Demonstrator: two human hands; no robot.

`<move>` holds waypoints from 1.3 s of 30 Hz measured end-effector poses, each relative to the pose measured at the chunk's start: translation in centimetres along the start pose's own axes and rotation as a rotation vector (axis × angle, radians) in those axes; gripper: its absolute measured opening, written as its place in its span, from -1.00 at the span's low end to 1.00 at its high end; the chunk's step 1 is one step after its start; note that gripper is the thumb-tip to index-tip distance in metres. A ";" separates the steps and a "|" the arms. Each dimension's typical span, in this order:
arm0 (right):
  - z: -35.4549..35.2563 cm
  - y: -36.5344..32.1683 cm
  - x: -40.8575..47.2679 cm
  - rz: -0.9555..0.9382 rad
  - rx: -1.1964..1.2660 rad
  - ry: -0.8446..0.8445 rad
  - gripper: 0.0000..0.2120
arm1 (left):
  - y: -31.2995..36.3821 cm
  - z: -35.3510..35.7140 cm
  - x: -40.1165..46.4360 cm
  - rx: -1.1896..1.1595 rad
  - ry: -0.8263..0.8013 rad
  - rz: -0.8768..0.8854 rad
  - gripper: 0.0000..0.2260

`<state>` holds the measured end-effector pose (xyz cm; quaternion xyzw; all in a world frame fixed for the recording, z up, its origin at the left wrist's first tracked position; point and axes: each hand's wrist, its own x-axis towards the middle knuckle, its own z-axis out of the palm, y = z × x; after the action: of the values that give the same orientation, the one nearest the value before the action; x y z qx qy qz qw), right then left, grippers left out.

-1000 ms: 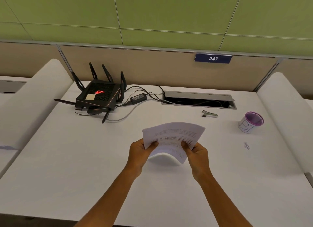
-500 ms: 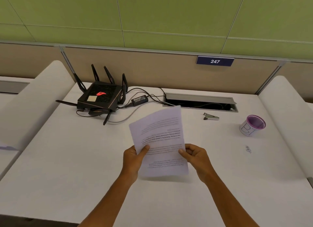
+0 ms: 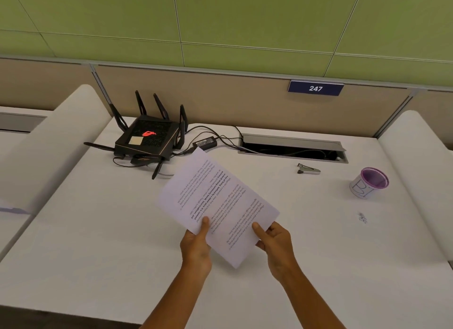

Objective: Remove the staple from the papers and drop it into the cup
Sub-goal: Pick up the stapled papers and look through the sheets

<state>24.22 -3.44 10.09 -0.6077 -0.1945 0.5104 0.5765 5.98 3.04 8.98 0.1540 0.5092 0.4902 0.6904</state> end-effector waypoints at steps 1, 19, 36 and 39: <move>0.2 0.0 0.1 -0.005 -0.006 0.028 -0.75 | -0.3 0.1 -0.2 -0.001 -0.003 -0.003 -0.69; -4.8 -6.3 2.8 -0.094 -0.409 -0.086 -0.86 | 6.0 -3.4 3.4 0.690 -0.172 0.193 -0.59; -5.8 -2.9 2.0 -0.194 -0.369 0.121 -0.83 | 4.4 -2.4 2.3 0.758 -0.205 0.251 -0.85; -5.8 -3.3 2.0 -0.213 -0.366 0.132 -0.83 | 4.4 -2.2 2.3 0.755 -0.178 0.261 -0.86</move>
<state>31.12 -3.85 11.23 -0.7102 -0.3088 0.3618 0.5190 1.76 6.40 9.93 0.5017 0.5677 0.3370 0.5590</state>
